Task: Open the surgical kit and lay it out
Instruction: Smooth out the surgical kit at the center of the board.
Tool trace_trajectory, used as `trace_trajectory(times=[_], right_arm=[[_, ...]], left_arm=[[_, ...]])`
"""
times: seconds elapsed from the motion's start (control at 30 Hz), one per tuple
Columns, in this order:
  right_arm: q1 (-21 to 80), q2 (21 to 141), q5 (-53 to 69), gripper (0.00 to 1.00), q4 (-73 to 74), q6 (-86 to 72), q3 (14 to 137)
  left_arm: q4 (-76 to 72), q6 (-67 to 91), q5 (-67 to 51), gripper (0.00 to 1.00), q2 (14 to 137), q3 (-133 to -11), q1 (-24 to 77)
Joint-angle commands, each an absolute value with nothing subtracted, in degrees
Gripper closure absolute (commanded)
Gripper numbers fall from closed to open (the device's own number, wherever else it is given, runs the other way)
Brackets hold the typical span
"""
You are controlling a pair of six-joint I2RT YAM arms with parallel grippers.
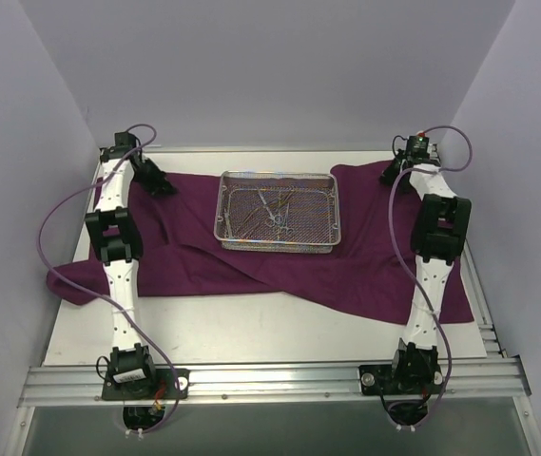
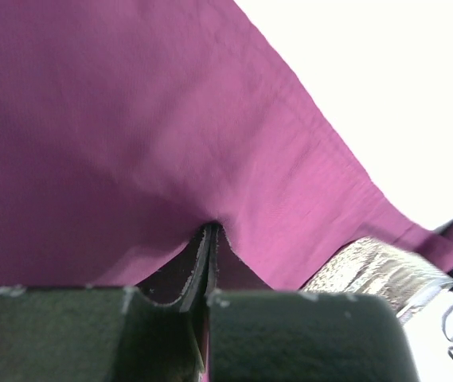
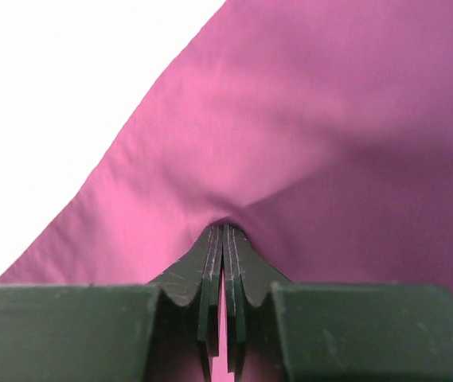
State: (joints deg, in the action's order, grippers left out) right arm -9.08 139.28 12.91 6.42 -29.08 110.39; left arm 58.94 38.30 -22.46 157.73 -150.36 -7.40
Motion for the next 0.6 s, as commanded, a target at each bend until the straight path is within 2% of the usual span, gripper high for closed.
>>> trace_trajectory(times=[0.0, 0.17, 0.47, 0.57], right_arm=[[-10.5, 149.5, 6.5, 1.0, 19.5, -27.0, 116.2], [-10.7, 155.4, 5.6, 1.0, 22.6, -28.3, 123.0], [-12.7, 165.3, 3.6, 1.0, 33.2, -26.7, 143.2], [-14.8, 162.5, 2.6, 1.0, 31.1, -27.2, 138.2]], left_arm=[[59.9, 40.1, -18.4, 0.98, 163.7, -153.2, -10.3], [57.3, 42.8, -21.7, 0.98, 166.9, -156.9, -11.9], [53.1, 44.1, -25.4, 0.98, 171.0, -161.5, -13.6], [52.6, 42.5, -24.6, 0.98, 168.8, -160.1, -14.7]])
